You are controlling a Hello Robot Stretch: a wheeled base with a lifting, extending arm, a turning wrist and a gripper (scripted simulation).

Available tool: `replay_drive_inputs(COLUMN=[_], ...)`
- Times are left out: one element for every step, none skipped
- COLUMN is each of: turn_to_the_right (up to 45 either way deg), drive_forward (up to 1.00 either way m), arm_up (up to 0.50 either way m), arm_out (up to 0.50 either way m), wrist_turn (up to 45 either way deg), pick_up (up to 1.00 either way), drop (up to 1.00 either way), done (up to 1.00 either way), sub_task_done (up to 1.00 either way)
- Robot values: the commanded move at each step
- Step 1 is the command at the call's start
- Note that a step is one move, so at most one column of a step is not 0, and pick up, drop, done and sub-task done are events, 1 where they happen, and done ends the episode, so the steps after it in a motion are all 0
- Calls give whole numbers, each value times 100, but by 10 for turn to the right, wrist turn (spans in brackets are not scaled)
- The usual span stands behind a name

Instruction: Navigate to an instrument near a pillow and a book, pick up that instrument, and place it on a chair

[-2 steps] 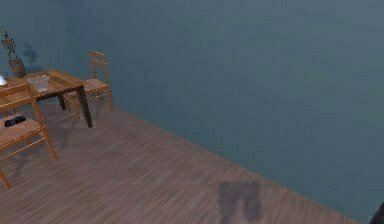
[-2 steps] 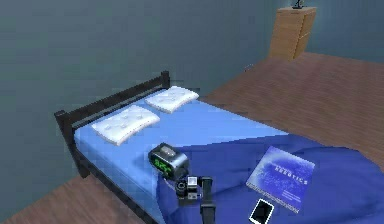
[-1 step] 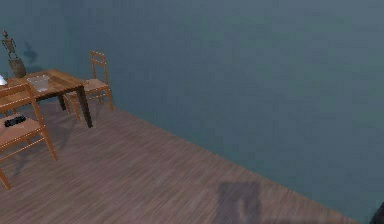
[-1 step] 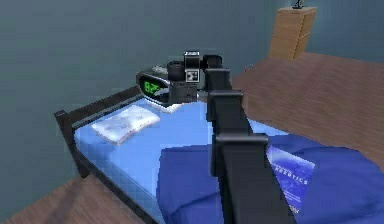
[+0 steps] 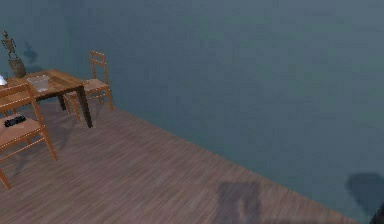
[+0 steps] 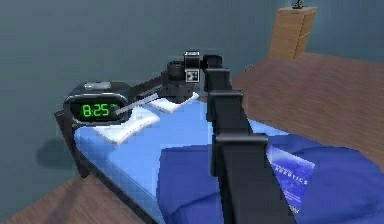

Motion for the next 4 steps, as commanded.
replay_drive_inputs(turn_to_the_right=[0,0,0,-60], drive_forward=[0,0,0,0], arm_up=[0,0,0,0], arm_out=[0,0,-34,0], wrist_turn=[-450,-270,0,0], pick_up=[0,0,0,0], drop=[0,0,0,0], done=[0,0,0,0], sub_task_done=[0,0,0,0])
